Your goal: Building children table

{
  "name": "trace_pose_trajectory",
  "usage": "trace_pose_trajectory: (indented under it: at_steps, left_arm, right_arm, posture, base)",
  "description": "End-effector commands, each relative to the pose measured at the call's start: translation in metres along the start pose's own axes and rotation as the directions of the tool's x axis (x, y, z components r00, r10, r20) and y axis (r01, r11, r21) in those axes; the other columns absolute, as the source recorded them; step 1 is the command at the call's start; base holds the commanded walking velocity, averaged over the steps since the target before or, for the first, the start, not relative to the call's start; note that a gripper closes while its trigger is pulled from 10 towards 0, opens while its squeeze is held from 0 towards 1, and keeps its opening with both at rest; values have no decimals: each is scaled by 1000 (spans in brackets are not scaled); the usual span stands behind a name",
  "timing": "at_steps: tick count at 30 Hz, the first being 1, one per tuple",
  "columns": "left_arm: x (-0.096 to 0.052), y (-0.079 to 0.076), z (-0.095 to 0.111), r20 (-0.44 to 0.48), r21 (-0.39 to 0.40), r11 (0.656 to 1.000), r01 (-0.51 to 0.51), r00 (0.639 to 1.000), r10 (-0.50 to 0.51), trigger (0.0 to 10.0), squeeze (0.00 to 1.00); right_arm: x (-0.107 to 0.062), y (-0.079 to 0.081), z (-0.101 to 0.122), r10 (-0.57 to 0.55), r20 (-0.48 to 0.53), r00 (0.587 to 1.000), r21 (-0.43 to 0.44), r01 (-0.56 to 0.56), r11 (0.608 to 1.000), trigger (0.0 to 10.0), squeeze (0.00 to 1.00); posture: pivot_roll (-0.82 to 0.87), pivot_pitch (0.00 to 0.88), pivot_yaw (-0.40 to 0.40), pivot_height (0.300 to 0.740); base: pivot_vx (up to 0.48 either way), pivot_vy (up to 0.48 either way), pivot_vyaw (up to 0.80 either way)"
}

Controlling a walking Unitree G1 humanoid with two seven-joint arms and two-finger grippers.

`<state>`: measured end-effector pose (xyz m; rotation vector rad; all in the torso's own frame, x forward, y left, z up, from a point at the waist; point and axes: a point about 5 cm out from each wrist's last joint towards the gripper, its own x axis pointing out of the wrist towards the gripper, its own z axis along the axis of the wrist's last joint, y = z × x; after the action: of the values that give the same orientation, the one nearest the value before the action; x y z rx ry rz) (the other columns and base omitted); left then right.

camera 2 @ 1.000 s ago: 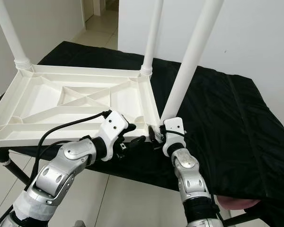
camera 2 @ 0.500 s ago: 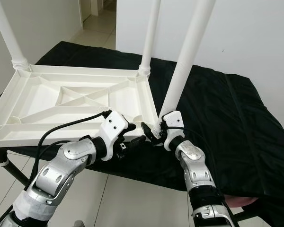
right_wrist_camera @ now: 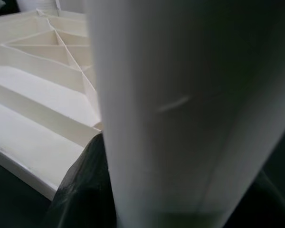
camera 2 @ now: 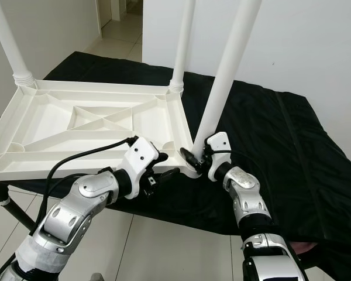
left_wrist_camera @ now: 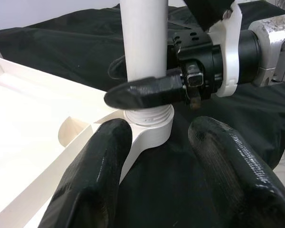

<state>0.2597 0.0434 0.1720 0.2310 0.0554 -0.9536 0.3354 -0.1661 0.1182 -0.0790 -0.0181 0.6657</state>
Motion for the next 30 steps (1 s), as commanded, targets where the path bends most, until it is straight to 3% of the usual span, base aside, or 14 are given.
trace_pose_trajectory:
  at_steps: [1, 8, 9, 16, 25, 30]
  left_arm:
    - [0, -1, 2, 1, 20, 1000, -18, 1000, 18, 10000, 0]
    - [-1, -1, 1, -1, 18, 1000, -18, 1000, 19, 10000, 0]
    - [0, 0, 1, -2, 19, 1000, -19, 1000, 20, 10000, 0]
    - [1, 2, 2, 0, 21, 999, -28, 1000, 28, 10000, 0]
    - [-1, -5, -3, -15, 21, 1000, -6, 1000, 6, 10000, 0]
    - [-1, 0, -6, -24, -2, 999, -42, 999, 42, 10000, 0]
  right_arm:
    - [0, 6, -13, 38, -56, 998, 31, -36, 999, 0, 0]
    - [-2, 9, -17, 44, -55, 998, 48, -42, 998, 0, 0]
    - [0, 11, -18, 11, -37, 999, 100, -7, 995, 10000, 0]
    - [2, 18, -16, -56, -40, 998, 78, 59, 995, 10000, 0]
    - [6, 35, -7, -268, -39, 963, 53, 270, 961, 10000, 0]
    - [4, 45, -4, -467, -54, 883, 88, 470, 878, 10000, 0]
  posture:
    - [65, 0, -93, 740]
    - [60, 0, -91, 740]
    - [59, 0, -92, 740]
    - [51, 0, -91, 740]
    - [38, 0, -91, 740]
    - [30, 0, -90, 740]
  base:
    - [0, 0, 0]
    - [0, 0, 0]
    - [0, 0, 0]
    - [0, 0, 0]
    - [0, 0, 0]
    - [0, 0, 0]
